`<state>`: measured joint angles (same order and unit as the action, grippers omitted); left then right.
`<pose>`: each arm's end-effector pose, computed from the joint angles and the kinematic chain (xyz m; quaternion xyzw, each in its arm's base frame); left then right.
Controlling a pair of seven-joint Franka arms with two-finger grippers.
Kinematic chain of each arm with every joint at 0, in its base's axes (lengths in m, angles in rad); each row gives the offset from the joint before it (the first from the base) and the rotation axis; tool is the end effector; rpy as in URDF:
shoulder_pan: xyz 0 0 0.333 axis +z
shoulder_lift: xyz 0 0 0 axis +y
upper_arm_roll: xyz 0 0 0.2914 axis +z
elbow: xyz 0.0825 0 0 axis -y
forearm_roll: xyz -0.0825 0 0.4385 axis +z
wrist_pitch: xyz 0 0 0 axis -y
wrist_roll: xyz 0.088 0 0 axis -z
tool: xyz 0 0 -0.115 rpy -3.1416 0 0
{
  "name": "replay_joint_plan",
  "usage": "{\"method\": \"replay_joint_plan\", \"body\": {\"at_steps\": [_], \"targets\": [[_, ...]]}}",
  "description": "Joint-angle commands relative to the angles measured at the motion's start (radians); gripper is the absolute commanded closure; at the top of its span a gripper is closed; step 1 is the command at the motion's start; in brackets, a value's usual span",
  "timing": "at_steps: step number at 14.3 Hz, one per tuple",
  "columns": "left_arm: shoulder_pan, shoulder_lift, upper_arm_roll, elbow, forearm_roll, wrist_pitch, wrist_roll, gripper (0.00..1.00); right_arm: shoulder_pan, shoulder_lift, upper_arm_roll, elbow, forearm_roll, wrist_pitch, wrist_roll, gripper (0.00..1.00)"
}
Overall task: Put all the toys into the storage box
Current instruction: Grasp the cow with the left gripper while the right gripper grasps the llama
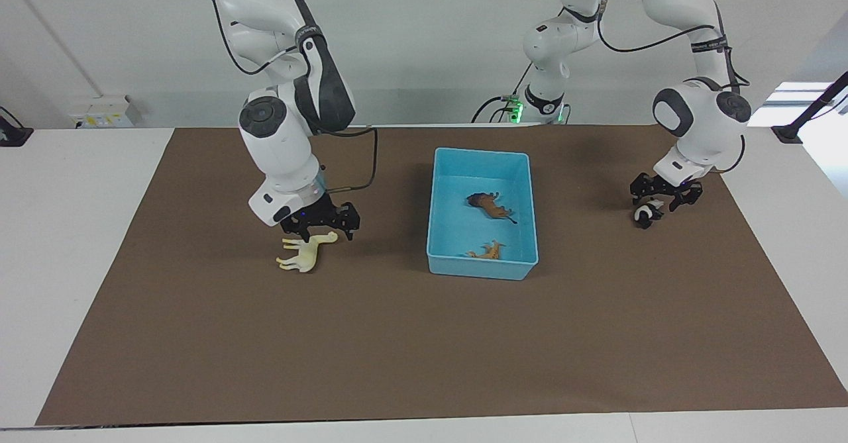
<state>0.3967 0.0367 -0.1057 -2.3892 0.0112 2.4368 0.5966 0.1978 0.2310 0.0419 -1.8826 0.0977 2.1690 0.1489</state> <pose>0.5101 0.1525 0.2305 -0.9877 0.1564 -0.0043 0.0039 0.6397 0.1602 0.3323 -0.9984 -0.0183 -0.0183 0.0503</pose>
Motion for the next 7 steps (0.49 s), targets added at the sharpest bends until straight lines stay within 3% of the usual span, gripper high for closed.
{"method": "replay_joint_plan", "body": {"at_steps": [1, 2, 4, 5, 6, 7], "targets": [[0.016, -0.021, -0.006, -0.039, 0.013, 0.034, 0.009, 0.00, -0.066, -0.079, 0.013, -0.168, -0.012, 0.101, -0.156, 0.00], [0.016, -0.021, -0.008, -0.039, 0.013, 0.036, 0.006, 0.12, -0.073, -0.079, 0.013, -0.188, -0.012, 0.106, -0.184, 0.00], [0.016, -0.020, -0.008, -0.039, 0.013, 0.036, 0.003, 0.57, -0.074, -0.075, 0.013, -0.210, -0.012, 0.159, -0.187, 0.00], [0.011, -0.018, -0.008, -0.031, 0.013, 0.034, -0.010, 0.75, -0.075, -0.067, 0.013, -0.222, -0.012, 0.193, -0.189, 0.00], [0.002, -0.015, -0.008, -0.022, 0.013, 0.031, -0.058, 0.89, -0.074, -0.061, 0.013, -0.227, -0.012, 0.207, -0.187, 0.00], [-0.004, -0.003, -0.009, 0.005, 0.015, 0.021, -0.104, 0.96, -0.072, -0.053, 0.013, -0.228, -0.012, 0.219, -0.186, 0.00]]}}
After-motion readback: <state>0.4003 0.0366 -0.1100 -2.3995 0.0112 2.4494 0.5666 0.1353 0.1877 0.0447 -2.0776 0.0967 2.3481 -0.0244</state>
